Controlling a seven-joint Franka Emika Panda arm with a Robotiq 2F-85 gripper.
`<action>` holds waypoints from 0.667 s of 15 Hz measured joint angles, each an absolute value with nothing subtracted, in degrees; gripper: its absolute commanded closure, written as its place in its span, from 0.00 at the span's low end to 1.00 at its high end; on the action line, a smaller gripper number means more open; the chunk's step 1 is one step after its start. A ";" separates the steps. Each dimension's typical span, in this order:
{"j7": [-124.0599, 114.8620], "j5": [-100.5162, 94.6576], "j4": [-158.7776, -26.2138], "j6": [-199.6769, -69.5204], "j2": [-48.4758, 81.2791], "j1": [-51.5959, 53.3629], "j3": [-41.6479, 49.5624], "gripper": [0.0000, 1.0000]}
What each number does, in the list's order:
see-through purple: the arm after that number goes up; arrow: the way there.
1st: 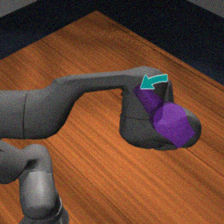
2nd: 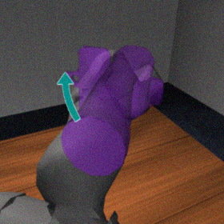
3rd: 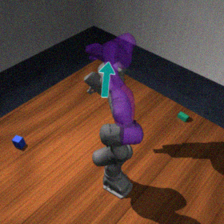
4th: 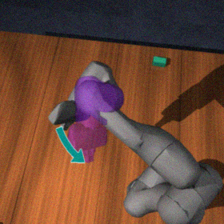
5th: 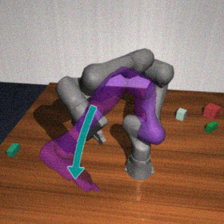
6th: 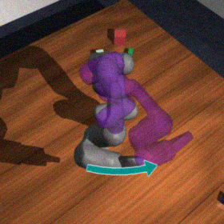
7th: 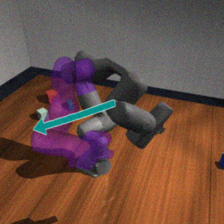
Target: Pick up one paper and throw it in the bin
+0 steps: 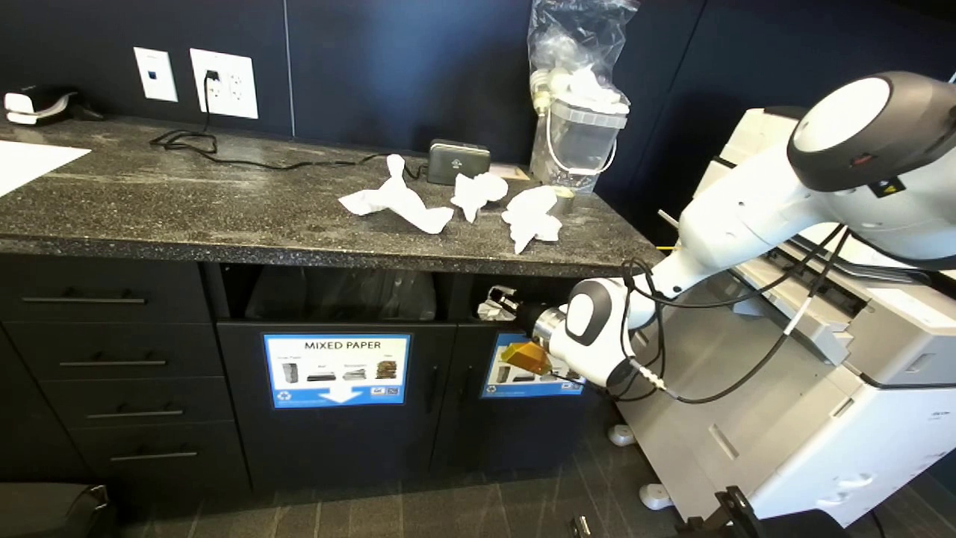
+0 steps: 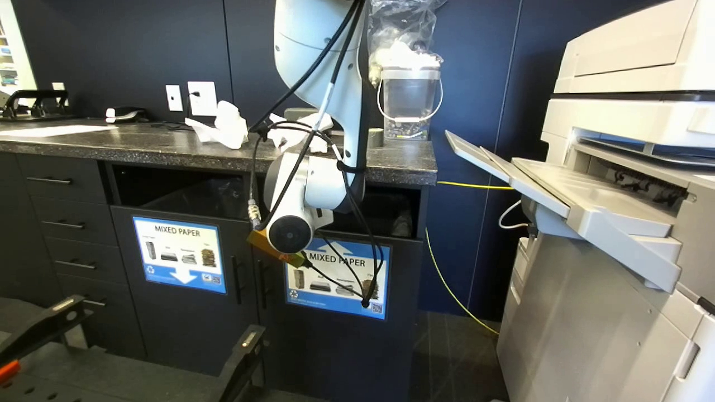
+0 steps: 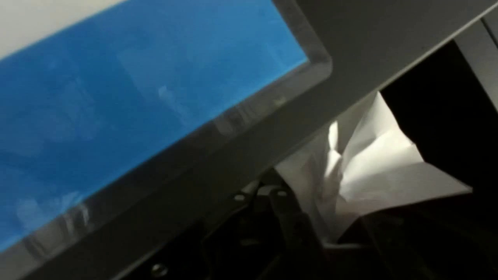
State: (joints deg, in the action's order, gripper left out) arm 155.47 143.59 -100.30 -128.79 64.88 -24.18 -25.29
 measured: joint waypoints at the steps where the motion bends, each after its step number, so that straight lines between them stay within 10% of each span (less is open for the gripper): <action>1: 155.52 143.59 -99.06 -128.90 65.61 -23.62 -25.30 0.86; 10: 155.48 143.59 -91.02 -131.11 69.75 -20.51 -24.08 0.86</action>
